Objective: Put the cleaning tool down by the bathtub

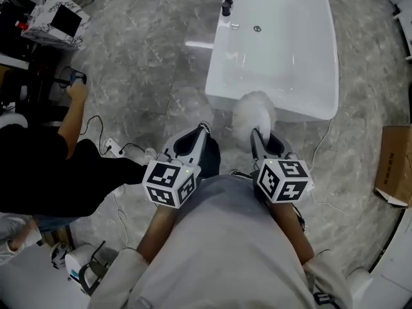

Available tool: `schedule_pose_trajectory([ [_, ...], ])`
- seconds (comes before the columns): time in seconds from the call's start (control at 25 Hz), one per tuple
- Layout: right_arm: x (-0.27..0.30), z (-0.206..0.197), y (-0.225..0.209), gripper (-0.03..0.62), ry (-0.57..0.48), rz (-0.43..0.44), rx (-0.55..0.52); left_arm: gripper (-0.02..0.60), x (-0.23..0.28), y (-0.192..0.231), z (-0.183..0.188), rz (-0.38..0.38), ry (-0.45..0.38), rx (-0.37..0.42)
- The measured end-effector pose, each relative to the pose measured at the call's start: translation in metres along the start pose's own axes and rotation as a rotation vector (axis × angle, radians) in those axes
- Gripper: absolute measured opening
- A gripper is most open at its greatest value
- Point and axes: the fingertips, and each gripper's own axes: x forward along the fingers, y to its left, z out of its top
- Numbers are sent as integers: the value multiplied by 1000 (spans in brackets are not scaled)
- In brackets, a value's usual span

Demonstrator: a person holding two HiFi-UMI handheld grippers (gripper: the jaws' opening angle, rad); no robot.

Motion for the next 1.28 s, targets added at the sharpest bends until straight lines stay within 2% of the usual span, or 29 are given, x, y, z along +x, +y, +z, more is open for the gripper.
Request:
schedule_pose_trajectory([
  [0.56, 87, 72, 27, 74, 11, -105, 35, 9, 52, 86, 70, -136, 53, 31],
  [1.0, 140, 85, 41, 74, 51, -130, 26, 9, 80, 139, 77, -183, 80, 12],
  [1.28, 156, 93, 46, 74, 70, -125, 6, 9, 82, 160, 65, -174, 114, -8],
])
